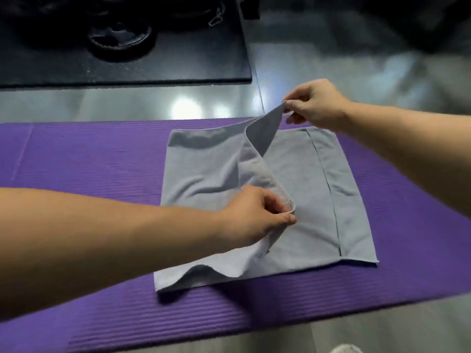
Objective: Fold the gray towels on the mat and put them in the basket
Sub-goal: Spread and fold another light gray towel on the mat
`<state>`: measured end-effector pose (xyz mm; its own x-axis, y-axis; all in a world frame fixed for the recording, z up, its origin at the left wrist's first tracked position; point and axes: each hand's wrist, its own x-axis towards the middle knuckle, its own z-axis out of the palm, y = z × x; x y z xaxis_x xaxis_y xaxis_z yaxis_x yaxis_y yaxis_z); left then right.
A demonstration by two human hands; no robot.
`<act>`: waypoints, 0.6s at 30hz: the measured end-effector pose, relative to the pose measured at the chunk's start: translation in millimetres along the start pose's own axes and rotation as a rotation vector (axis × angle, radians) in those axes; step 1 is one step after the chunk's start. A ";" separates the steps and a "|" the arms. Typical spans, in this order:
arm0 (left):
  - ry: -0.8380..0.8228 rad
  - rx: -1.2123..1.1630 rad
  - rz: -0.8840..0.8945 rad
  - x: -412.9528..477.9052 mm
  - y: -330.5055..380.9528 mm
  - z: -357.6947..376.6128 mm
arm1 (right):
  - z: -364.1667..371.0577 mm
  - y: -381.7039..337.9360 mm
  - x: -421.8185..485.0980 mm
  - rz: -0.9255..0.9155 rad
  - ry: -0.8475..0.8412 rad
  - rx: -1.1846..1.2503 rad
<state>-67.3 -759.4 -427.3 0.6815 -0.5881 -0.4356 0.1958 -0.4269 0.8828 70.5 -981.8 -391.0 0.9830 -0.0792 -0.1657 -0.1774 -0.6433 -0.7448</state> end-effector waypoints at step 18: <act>0.277 0.062 0.067 101.0 -0.1 236.2 | -44.7 227.1 50.4 0.320 0.358 0.332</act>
<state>-164.9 -981.0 -512.9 0.8599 -0.4100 -0.3040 0.1058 -0.4394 0.8920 82.0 -1165.9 -539.6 0.8229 -0.5196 -0.2299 -0.4164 -0.2762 -0.8662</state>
